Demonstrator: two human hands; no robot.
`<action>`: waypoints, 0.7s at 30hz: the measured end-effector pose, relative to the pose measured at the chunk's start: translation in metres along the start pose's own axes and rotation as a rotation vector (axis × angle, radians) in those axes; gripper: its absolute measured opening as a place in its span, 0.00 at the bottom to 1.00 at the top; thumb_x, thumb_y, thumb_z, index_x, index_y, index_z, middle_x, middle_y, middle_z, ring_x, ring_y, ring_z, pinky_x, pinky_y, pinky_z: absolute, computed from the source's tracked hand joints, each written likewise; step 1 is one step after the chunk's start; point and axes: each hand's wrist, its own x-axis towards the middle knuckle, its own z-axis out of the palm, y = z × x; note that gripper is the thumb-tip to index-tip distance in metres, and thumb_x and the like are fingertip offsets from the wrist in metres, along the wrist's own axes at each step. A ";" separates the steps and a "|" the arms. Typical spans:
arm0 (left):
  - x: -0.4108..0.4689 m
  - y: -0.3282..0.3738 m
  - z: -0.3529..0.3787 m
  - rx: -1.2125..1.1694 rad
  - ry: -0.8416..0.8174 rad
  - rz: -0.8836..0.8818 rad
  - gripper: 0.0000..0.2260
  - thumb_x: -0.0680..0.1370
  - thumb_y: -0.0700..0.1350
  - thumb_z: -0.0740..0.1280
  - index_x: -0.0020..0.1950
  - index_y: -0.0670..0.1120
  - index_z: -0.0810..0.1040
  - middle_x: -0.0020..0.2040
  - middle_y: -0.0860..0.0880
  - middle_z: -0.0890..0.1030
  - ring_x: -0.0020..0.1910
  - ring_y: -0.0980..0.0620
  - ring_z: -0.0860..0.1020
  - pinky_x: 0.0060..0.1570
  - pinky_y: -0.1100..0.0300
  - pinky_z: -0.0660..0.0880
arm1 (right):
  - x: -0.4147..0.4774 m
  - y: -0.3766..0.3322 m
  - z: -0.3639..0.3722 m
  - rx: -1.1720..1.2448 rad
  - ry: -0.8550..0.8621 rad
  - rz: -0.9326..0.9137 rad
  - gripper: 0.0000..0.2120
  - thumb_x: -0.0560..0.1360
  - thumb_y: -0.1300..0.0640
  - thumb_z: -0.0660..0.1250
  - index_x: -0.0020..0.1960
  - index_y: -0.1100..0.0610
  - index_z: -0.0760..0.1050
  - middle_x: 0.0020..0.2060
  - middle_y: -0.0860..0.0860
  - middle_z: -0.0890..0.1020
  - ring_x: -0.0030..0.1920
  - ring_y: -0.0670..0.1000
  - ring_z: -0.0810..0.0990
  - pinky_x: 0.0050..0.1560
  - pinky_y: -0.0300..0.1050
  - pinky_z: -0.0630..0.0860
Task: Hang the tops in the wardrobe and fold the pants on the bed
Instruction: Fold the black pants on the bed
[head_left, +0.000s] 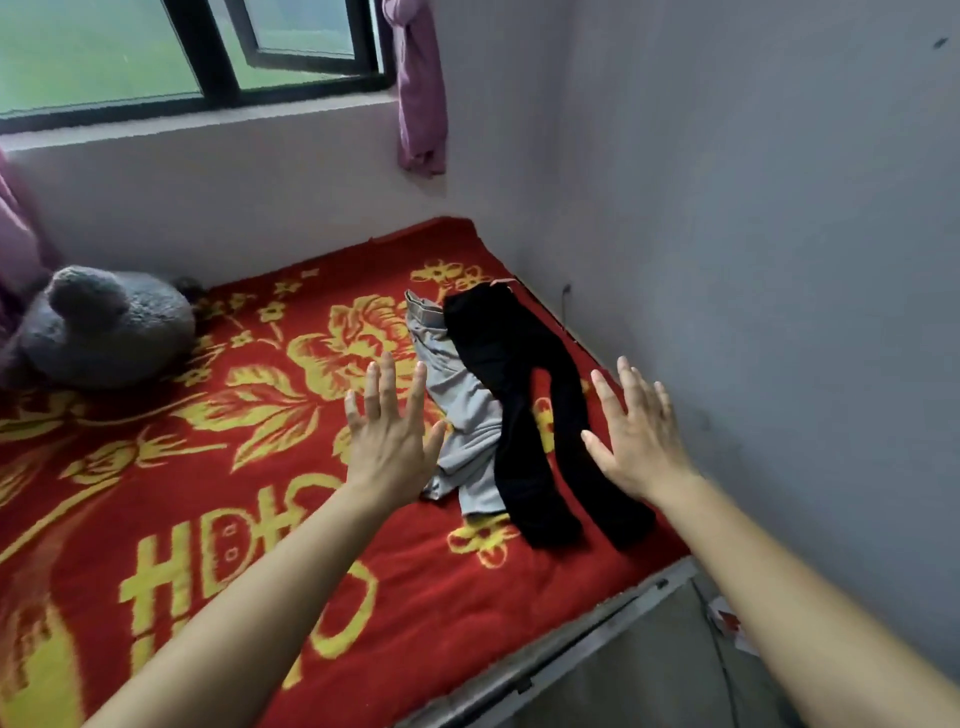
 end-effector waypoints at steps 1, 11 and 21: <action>0.013 0.007 0.012 -0.002 -0.028 0.009 0.34 0.81 0.61 0.54 0.81 0.50 0.43 0.80 0.41 0.38 0.79 0.41 0.38 0.75 0.35 0.45 | 0.007 0.009 0.008 0.007 -0.012 0.019 0.39 0.78 0.41 0.62 0.82 0.55 0.49 0.80 0.62 0.48 0.80 0.60 0.51 0.78 0.60 0.45; 0.103 0.070 0.157 0.004 -0.241 -0.073 0.35 0.81 0.60 0.58 0.82 0.49 0.46 0.81 0.39 0.45 0.79 0.38 0.45 0.73 0.34 0.52 | 0.109 0.121 0.142 0.076 -0.283 0.082 0.39 0.80 0.41 0.58 0.82 0.53 0.41 0.80 0.61 0.41 0.80 0.60 0.45 0.79 0.59 0.43; 0.150 0.119 0.331 -0.044 -0.494 -0.332 0.38 0.80 0.58 0.61 0.81 0.48 0.42 0.80 0.38 0.43 0.79 0.38 0.43 0.72 0.35 0.52 | 0.176 0.154 0.305 0.286 -0.647 0.057 0.40 0.81 0.46 0.62 0.81 0.48 0.39 0.80 0.60 0.41 0.80 0.62 0.45 0.78 0.59 0.53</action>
